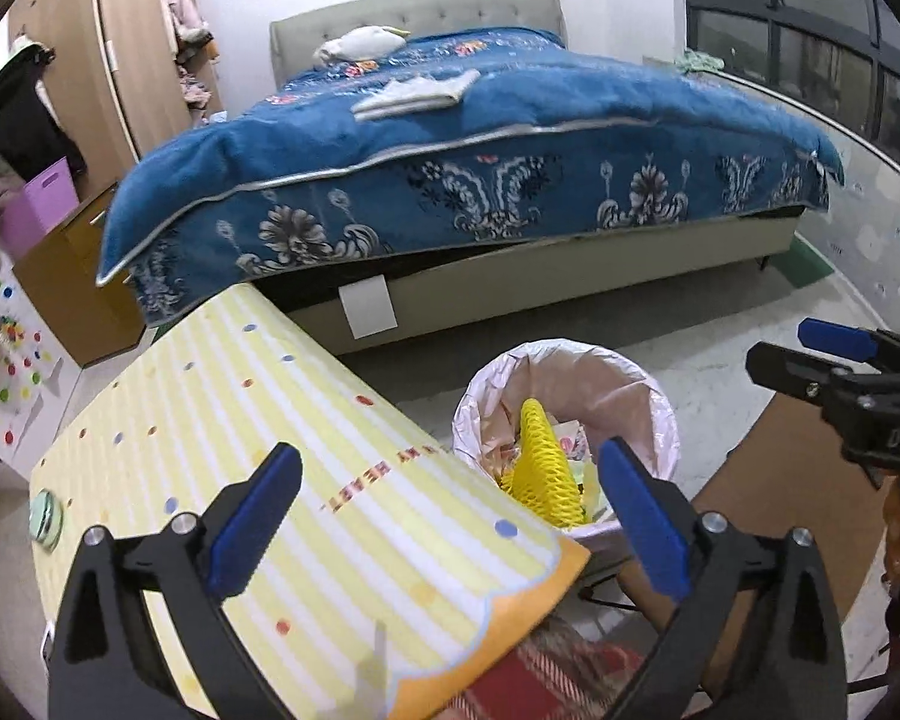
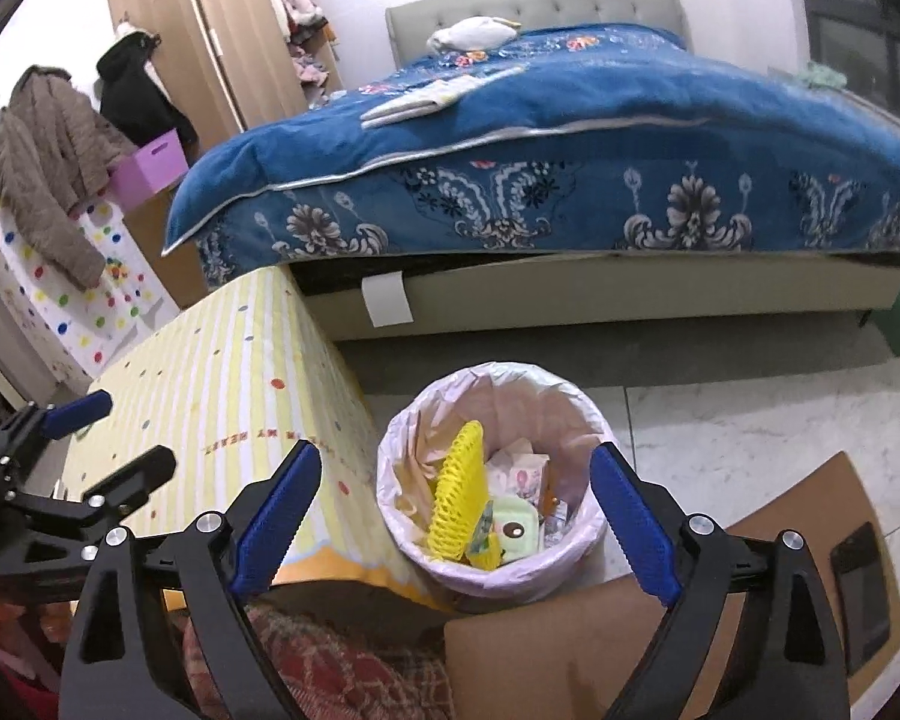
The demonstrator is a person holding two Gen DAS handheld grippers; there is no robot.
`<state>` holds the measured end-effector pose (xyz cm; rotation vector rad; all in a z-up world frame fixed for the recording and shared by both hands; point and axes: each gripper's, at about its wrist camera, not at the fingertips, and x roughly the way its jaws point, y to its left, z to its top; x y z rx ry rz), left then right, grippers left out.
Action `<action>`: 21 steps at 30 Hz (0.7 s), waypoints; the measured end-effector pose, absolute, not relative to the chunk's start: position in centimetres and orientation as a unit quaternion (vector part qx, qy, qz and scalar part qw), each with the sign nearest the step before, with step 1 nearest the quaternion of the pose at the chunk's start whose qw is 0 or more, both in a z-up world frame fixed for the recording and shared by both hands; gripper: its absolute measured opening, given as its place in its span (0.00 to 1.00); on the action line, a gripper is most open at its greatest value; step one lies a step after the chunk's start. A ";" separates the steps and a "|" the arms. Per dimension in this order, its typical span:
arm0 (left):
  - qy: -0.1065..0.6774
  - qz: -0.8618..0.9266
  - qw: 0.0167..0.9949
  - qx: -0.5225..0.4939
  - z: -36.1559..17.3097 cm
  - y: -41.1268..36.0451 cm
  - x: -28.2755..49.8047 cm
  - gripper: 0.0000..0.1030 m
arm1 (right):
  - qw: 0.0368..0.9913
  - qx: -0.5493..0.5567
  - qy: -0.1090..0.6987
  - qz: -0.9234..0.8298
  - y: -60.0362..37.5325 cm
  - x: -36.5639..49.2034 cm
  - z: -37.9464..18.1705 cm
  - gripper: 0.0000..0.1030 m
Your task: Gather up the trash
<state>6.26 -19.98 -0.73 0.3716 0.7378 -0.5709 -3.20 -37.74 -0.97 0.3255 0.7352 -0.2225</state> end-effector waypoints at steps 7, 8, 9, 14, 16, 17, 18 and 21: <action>0.348 -0.246 0.895 0.134 2.3 -15.1 2.6 0.93 | 0.923 0.130 0.357 -0.062 -33.7 -5.1 2.5 0.92; 0.349 -0.235 0.898 0.125 2.7 -14.1 2.0 0.93 | 0.923 0.121 0.361 -0.054 -32.9 -5.2 2.9 0.93; 0.351 -0.224 0.901 0.120 3.0 -13.2 1.5 0.93 | 0.926 0.108 0.359 -0.050 -32.0 -5.5 3.5 0.93; 0.356 -0.165 0.914 0.103 4.3 -9.3 -0.7 0.93 | 0.939 0.085 0.333 -0.015 -28.0 -7.3 6.5 0.93; 0.359 -0.141 0.918 0.090 4.8 -7.4 -1.4 0.93 | 0.944 0.071 0.323 0.000 -26.3 -7.9 7.7 0.93; 0.359 -0.129 0.921 0.085 5.1 -6.4 -1.8 0.93 | 0.945 0.065 0.320 0.004 -25.7 -8.0 8.0 0.93; 0.359 -0.121 0.922 0.082 5.2 -5.8 -2.1 0.93 | 0.947 0.057 0.316 0.011 -24.9 -8.3 8.5 0.94; 0.359 -0.089 0.926 0.068 5.6 -3.3 -3.2 0.93 | 0.950 0.039 0.309 0.035 -22.7 -8.8 9.3 0.94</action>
